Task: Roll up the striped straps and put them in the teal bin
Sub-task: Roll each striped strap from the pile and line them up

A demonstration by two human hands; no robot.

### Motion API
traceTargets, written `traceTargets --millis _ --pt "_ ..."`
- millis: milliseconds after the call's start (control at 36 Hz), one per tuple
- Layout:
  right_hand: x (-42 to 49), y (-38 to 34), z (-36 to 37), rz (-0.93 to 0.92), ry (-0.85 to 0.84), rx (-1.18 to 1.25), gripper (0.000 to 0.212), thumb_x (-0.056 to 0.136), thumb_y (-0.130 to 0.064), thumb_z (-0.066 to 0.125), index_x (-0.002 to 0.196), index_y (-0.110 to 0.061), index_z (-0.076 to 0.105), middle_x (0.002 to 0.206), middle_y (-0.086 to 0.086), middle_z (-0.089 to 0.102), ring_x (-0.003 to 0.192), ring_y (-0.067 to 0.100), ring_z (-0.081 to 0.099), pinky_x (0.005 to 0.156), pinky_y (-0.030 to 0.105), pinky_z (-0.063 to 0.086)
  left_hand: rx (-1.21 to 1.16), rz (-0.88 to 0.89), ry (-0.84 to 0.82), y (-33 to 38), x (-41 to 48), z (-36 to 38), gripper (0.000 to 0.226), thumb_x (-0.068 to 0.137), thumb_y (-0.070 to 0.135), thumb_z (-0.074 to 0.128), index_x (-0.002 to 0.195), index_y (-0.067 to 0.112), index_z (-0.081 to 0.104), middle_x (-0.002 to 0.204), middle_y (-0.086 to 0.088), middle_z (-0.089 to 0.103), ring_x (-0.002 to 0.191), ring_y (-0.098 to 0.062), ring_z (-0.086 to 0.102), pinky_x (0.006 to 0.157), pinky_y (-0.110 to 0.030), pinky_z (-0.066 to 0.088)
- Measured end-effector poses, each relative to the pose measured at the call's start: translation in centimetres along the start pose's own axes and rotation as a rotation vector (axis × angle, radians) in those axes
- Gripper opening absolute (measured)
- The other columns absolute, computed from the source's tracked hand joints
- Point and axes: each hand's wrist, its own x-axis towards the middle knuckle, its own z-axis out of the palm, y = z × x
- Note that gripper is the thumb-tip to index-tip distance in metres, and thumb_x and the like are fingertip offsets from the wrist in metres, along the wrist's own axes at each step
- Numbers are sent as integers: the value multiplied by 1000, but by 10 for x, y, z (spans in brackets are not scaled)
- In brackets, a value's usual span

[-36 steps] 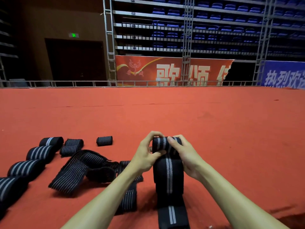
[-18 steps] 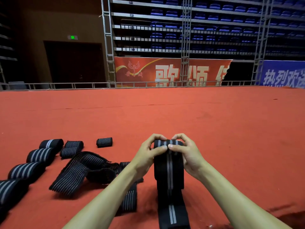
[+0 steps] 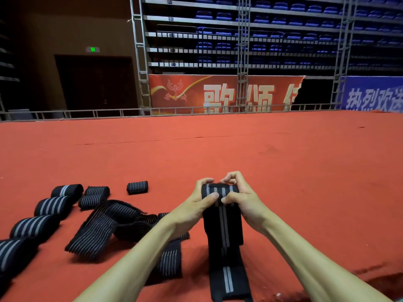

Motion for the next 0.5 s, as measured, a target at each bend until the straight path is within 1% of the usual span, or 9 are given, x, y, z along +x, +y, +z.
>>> traceTargets --millis 56,111,167,222,278,333,361,417,500 --pt "1 0 2 -3 35 34 49 53 -4 58 98 -22 47 106 5 52 82 19 56 67 31 45 -73 61 64 -2 2 -3 56 86 21 73 131 26 40 124 -9 56 101 -12 64 82 -27 52" --pt "2 1 4 18 73 113 61 50 0 58 107 -20 48 109 8 52 83 23 57 65 32 47 -105 117 108 -2 3 -3 56 79 15 73 127 22 46 121 -8 58 100 -14 66 84 -30 54" --pt "0 1 3 53 51 187 66 56 -1 61 117 -21 46 109 11 55 82 23 60 63 33 50 -97 164 140 -2 3 -2 56 76 14 74 126 20 49 122 -5 59 103 -15 66 85 -30 54" --pt "-2 0 3 100 -12 222 61 67 -10 69 121 -22 44 107 11 60 84 23 63 66 35 53 -69 189 183 -3 4 -2 58 75 10 73 127 19 50 126 -8 57 106 -15 65 88 -30 54" --pt "-4 0 6 122 -23 175 53 81 -17 75 123 -23 42 108 9 63 88 22 65 70 37 55 -57 190 180 -5 3 -5 56 78 7 73 127 17 49 125 -9 58 105 -14 65 87 -28 54" --pt "-5 0 8 82 23 68 40 93 -18 67 122 -22 41 106 6 64 86 16 66 71 33 54 -47 144 108 -8 2 -4 51 85 9 70 128 16 43 118 -7 60 102 -13 65 84 -27 53" --pt "-5 0 8 58 41 29 36 95 -19 63 122 -22 40 104 5 64 85 14 65 72 32 54 -58 111 67 -8 2 -3 51 86 12 67 128 16 38 115 -6 61 101 -13 65 83 -28 53" --pt "-6 0 9 25 49 -8 34 96 -19 61 122 -23 39 102 4 64 85 12 65 75 31 54 -92 53 23 -8 2 -2 54 85 18 64 127 17 30 113 -5 60 100 -14 64 82 -30 53" --pt "-9 2 10 -8 44 -42 36 96 -21 60 124 -23 37 100 0 65 87 11 66 80 31 55 -58 7 -15 -4 1 -3 54 84 23 63 125 22 29 113 -1 61 101 -12 64 82 -31 52"
